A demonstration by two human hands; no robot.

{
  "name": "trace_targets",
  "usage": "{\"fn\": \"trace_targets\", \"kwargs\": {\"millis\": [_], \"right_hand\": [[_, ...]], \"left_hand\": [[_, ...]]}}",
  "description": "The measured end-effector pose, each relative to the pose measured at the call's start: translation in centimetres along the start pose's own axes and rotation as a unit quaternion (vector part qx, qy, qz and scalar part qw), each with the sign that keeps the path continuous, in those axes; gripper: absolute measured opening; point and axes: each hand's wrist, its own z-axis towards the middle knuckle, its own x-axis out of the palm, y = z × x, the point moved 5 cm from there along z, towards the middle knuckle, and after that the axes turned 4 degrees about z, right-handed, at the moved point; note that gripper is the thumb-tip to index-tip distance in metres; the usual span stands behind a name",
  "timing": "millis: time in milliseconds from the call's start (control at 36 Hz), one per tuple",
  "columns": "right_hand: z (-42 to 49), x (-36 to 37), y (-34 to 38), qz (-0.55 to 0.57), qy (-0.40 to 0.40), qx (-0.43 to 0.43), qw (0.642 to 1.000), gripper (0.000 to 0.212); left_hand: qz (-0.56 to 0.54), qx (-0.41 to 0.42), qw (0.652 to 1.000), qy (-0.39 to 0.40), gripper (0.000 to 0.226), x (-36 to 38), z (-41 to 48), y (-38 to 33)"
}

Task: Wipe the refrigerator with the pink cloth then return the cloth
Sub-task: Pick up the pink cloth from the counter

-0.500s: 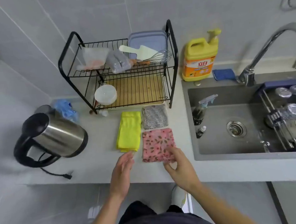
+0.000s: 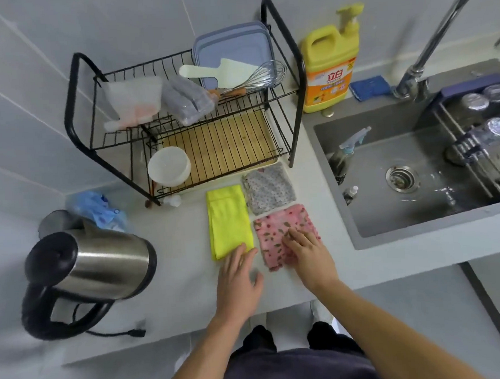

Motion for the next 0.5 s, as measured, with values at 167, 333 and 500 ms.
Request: {"fn": "trace_targets", "kwargs": {"millis": [167, 333, 500], "right_hand": [[-0.7, -1.0, 2.0, 0.013, -0.038, 0.089, 0.995, 0.041], [-4.5, -0.8, 1.1, 0.145, -0.067, 0.224, 0.961, 0.019], [-10.1, -1.4, 0.2, 0.320, -0.187, 0.370, 0.852, 0.031]], "left_hand": [[0.108, 0.059, 0.989, 0.077, 0.080, 1.1, 1.4, 1.9], [0.133, 0.122, 0.984, 0.004, 0.084, 2.1, 2.0, 3.4], [0.156, 0.096, 0.983, 0.018, 0.084, 3.1, 2.6, 2.2]]}}
